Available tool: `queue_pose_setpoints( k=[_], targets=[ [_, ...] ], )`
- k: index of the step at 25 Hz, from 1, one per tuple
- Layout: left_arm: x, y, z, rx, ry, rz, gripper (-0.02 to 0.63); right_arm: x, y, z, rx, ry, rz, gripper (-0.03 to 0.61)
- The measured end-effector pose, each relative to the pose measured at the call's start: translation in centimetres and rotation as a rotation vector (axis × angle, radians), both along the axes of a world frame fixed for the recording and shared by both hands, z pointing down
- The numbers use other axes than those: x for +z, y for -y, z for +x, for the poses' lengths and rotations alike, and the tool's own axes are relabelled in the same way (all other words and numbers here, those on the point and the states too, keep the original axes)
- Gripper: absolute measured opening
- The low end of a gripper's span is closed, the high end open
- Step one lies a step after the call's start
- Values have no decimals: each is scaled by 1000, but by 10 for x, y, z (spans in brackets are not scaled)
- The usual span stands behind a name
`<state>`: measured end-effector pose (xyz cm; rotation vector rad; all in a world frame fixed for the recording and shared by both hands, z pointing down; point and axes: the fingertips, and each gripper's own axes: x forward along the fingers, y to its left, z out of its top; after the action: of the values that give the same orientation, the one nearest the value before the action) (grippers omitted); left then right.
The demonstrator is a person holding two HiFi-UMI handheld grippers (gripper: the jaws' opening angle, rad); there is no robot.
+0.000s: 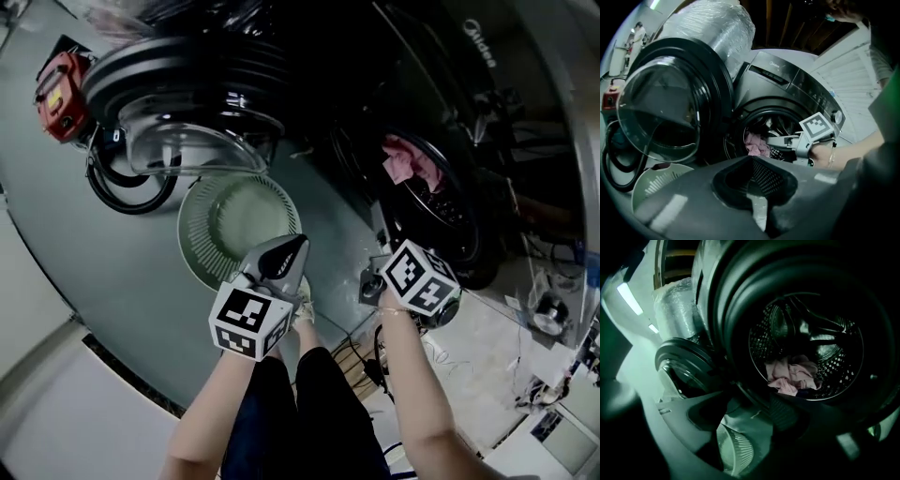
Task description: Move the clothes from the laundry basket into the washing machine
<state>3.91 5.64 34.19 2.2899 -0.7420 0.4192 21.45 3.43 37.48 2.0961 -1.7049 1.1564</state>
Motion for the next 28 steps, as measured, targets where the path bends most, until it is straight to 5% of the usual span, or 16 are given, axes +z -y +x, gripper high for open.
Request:
queue_pose_setpoints(
  k=[3,13,19,28],
  targets=[
    [-35,-8,-15,-22,-5,-13,2,-44,-11,-29,-43,60,24,290],
    [-171,-23,-42,10,-2,71,2,-199,-35,-97,-293,197,125,30],
    [-243,-33,-58,4,-6,105,2,-286,-58,-146,-553,218,193,28],
    [-312,-43,-81,-4,31,164,0,-380,-59,-196,-688,202,335,29]
  ],
)
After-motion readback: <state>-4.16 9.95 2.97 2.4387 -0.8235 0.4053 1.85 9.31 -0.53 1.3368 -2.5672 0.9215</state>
